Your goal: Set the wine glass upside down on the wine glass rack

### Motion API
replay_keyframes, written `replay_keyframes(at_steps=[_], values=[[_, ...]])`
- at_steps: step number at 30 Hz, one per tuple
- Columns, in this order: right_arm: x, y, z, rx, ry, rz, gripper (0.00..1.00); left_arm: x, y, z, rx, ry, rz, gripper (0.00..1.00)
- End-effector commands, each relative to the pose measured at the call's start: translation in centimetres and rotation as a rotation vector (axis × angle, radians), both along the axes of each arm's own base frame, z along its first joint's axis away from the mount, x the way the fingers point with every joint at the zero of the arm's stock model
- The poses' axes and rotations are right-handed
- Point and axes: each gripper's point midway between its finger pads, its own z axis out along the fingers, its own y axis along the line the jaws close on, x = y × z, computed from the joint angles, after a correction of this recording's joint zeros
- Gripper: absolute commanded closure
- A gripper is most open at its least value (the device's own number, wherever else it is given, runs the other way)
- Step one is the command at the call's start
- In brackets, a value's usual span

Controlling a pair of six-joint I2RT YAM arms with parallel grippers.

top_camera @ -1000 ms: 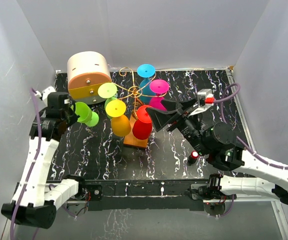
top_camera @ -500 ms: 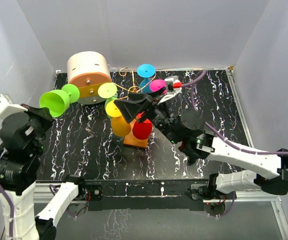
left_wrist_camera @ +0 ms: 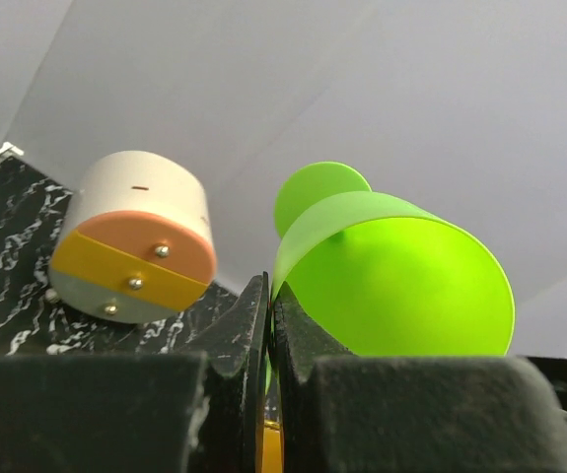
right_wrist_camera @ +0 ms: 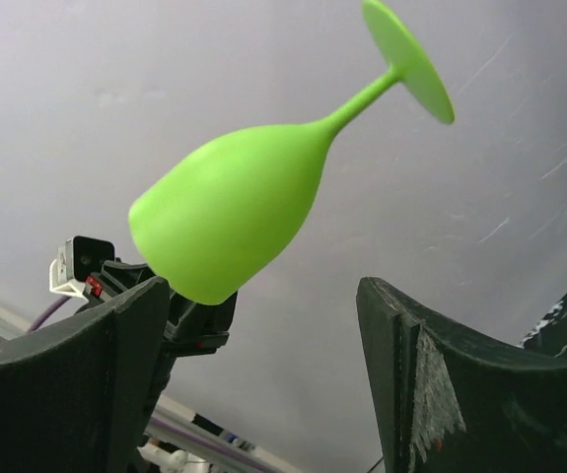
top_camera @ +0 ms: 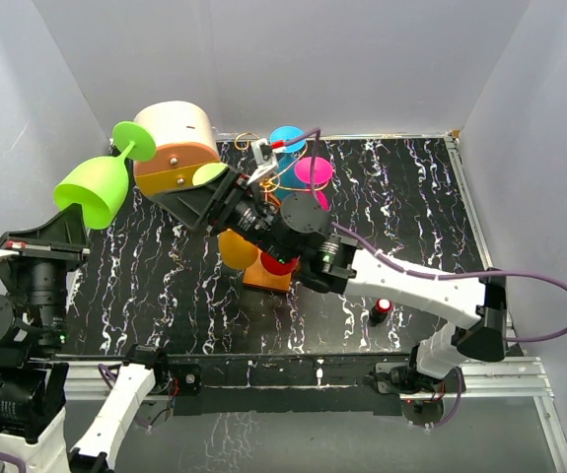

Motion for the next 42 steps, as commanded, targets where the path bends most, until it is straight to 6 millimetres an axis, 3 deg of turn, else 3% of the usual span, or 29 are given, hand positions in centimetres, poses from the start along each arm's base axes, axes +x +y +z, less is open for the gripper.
replay_keyframes(at_steps=[1,6,15,29,37,42], values=[[-1.6,0.1,4.9,0.183,0.116,0.143,0.27,-0.6,-1.2,2.9,-0.029,-0.152,-0.073,1.00],[-0.6,2.2,4.6,0.217,0.274,0.200,0.34,-1.3,-1.4,3.8,0.000,-0.224,-0.086,1.00],[0.6,3.3,5.5,0.287,0.356,0.238,0.42,-1.5,-1.9,4.3,0.010,-0.249,-0.114,1.00],[3.9,1.6,5.9,0.351,0.382,0.182,0.49,-2.3,-4.2,4.8,0.041,-0.301,-0.239,1.00],[3.6,1.7,6.7,0.358,0.365,0.200,0.51,-2.1,-4.9,4.6,0.053,-0.311,-0.273,1.00],[3.6,1.8,6.8,0.359,0.361,0.207,0.60,-2.0,-5.1,4.5,0.060,-0.311,-0.285,1.00]])
